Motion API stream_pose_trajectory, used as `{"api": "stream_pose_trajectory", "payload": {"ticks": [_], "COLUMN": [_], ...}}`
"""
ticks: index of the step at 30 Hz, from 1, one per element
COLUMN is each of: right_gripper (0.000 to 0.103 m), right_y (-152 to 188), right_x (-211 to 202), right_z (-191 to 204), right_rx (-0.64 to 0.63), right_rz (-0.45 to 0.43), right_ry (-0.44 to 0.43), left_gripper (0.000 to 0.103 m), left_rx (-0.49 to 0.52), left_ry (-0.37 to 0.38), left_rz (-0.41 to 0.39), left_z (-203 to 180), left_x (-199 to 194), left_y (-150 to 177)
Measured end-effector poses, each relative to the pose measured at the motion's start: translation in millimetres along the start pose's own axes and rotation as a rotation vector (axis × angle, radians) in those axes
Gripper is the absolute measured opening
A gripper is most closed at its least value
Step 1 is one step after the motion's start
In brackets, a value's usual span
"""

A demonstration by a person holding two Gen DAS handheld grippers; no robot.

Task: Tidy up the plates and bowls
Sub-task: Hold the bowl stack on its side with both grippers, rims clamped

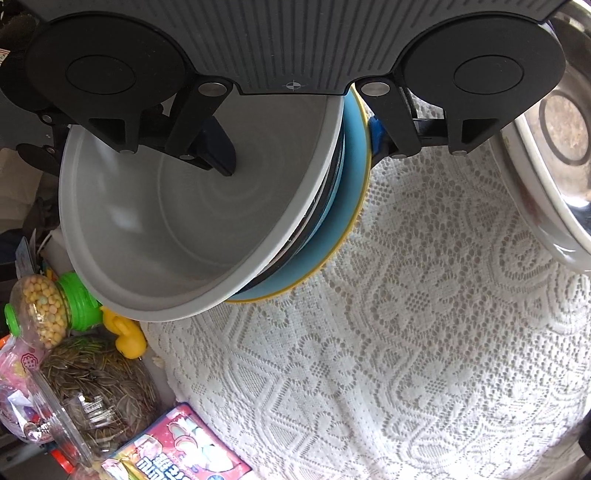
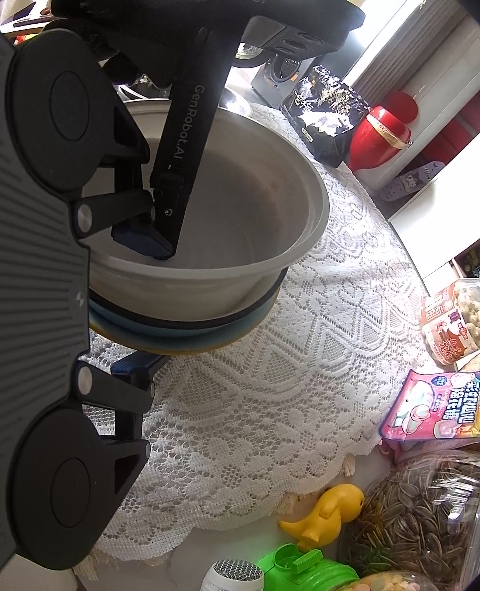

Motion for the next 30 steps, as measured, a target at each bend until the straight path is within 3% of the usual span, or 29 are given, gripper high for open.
{"api": "stream_pose_trajectory", "payload": {"ticks": [4, 9, 12, 15, 19, 25, 30], "right_gripper": [0.056, 0.057, 0.057, 0.057, 0.057, 0.056, 0.056], "right_y": [0.6, 0.4, 0.5, 1.1, 3.0, 8.8, 6.8], "right_x": [-1.4, -1.3, -1.4, -0.4, 3.0, 10.3, 11.0], "right_z": [1.9, 2.8, 3.4, 2.0, -1.2, -9.8, -17.8], "right_rx": [-0.013, -0.021, -0.025, -0.015, 0.014, 0.078, 0.121], "right_rz": [-0.008, -0.005, -0.002, 0.001, -0.004, 0.016, 0.027], "right_ry": [-0.007, -0.007, 0.000, -0.003, -0.027, -0.070, -0.102], "left_gripper": [0.073, 0.071, 0.065, 0.056, 0.054, 0.056, 0.054], "left_rx": [-0.015, 0.039, 0.024, -0.012, -0.065, 0.037, 0.082], "left_ry": [0.029, 0.035, 0.057, 0.082, 0.109, 0.004, -0.067], "left_rz": [0.022, 0.049, 0.090, 0.082, 0.075, 0.033, -0.050], "left_z": [5.0, 3.7, 8.1, 17.8, 27.8, 4.4, -5.6], "left_x": [2.2, 2.6, 3.9, -0.5, -3.0, -6.3, -16.0], "left_y": [-1.0, 0.7, -1.2, -0.1, 0.5, 5.2, 10.0]}}
Point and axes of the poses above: each gripper's, at about its wrist camera, not at the fingertips, and x roughly the way its jaws point, z to its left, y to its underside, the point moved 1 cm from there along x, roughly the way its jaws point, and after that the axes turned 3 degrees about -x, right-handed, at the moved point
